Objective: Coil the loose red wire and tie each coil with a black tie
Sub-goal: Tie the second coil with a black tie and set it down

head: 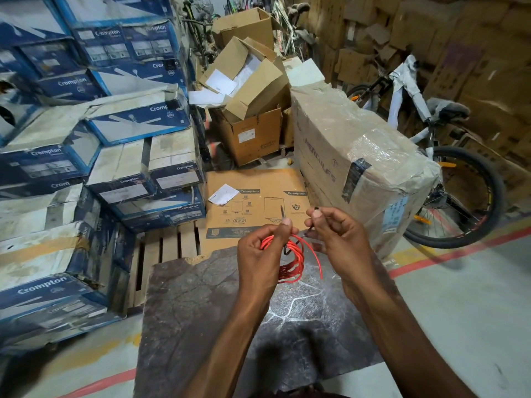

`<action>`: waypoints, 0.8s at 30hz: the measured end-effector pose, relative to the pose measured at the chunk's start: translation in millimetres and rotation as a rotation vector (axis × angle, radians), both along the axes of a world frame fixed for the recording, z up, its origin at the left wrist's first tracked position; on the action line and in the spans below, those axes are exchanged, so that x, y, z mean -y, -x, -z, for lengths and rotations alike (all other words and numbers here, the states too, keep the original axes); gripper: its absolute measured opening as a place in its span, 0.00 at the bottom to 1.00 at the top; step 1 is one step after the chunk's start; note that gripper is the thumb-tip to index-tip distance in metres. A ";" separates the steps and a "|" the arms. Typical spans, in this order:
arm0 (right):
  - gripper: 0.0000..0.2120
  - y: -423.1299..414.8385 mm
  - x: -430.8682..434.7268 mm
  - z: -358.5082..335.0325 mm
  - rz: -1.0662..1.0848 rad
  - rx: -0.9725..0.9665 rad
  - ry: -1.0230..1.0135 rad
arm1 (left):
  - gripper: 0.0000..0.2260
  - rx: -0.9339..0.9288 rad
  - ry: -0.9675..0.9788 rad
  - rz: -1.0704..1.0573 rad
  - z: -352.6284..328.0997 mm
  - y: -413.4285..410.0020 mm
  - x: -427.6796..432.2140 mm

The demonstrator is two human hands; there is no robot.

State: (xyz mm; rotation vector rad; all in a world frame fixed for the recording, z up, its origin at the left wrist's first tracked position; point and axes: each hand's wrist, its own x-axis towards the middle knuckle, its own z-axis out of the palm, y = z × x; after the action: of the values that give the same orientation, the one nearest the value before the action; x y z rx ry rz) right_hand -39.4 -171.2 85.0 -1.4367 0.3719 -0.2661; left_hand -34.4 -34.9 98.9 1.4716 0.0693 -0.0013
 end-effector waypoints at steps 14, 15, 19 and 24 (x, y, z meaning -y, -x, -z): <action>0.08 -8.7 -39.9 2.1 0.302 0.194 0.370 | 0.14 -0.180 0.260 -0.355 0.0 8.8 26.7; 0.08 -9.9 -40.6 3.4 0.312 0.207 0.387 | 0.14 -0.233 0.316 -0.355 1.4 9.3 27.0; 0.08 -12.8 -43.7 10.5 0.379 0.245 0.418 | 0.13 -0.316 0.450 -0.359 6.2 11.9 28.8; 0.10 -19.1 -39.3 11.5 0.364 0.257 0.427 | 0.10 -0.347 0.511 -0.262 12.1 14.3 24.9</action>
State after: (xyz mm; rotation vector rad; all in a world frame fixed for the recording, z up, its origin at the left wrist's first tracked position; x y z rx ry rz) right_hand -20.2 -131.9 73.5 -1.7207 0.3773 -0.8584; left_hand -48.8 -59.7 86.8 0.9301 0.5072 -0.0576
